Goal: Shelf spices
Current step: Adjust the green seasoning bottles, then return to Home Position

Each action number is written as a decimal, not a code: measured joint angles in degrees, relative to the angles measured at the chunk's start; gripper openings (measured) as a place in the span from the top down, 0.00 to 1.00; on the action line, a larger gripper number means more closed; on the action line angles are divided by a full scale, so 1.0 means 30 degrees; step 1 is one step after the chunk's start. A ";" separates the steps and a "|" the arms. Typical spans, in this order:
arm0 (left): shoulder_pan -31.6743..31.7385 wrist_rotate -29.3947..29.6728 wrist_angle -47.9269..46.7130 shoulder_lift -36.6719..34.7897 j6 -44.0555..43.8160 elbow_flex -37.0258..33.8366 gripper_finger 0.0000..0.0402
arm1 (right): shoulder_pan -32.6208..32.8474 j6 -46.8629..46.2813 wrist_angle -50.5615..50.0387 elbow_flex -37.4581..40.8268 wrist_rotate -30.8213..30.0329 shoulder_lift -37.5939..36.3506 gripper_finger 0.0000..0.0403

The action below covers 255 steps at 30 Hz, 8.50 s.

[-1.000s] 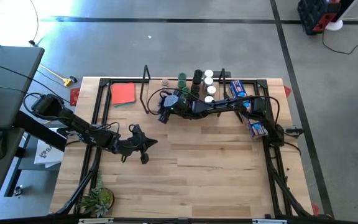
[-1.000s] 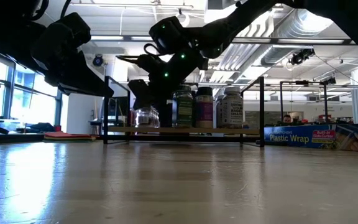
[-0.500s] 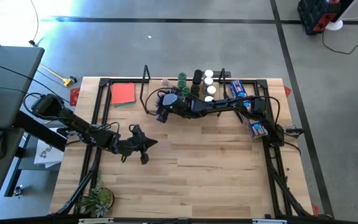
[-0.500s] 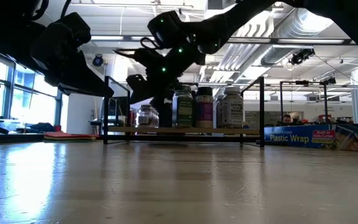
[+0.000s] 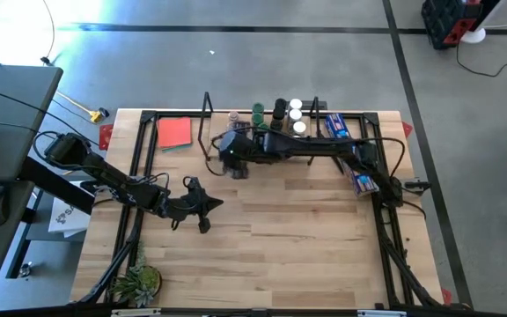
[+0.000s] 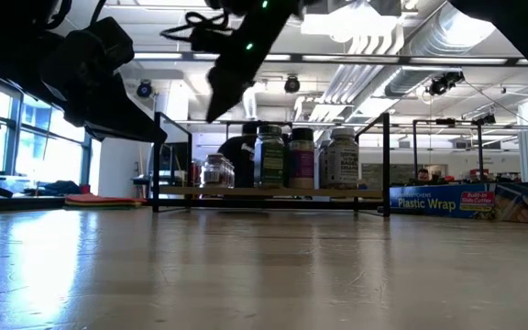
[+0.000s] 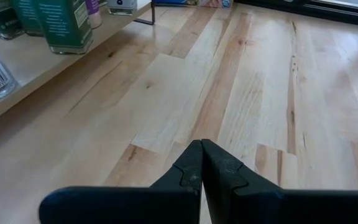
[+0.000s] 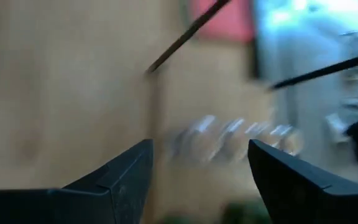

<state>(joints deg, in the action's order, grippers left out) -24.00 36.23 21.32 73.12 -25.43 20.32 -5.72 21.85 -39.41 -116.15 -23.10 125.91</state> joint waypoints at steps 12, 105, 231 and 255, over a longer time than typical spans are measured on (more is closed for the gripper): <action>-0.0310 0.0109 0.0071 0.0000 0.0000 0.0000 1.00 | 0.1658 -0.2804 -1.4774 -0.1591 -0.0325 -0.1181 0.56; -0.0266 0.0007 0.1879 -0.0015 0.1035 0.0007 1.00 | 0.0039 0.0345 -0.6943 0.2164 0.1585 -0.0896 0.96; 0.5249 -0.5982 -0.6133 -2.3720 0.6550 -0.6543 1.00 | 0.1289 -1.3262 1.4254 3.8546 1.3201 -4.1841 0.99; 0.5249 -0.5923 -0.5749 -2.4094 0.6550 -0.6550 1.00 | 0.1292 -1.3261 1.4242 3.8546 1.3205 -4.1710 0.99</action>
<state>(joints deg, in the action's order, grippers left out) -8.25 18.46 4.08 0.84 -5.78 0.67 -1.84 -17.93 3.31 -0.51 16.51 0.78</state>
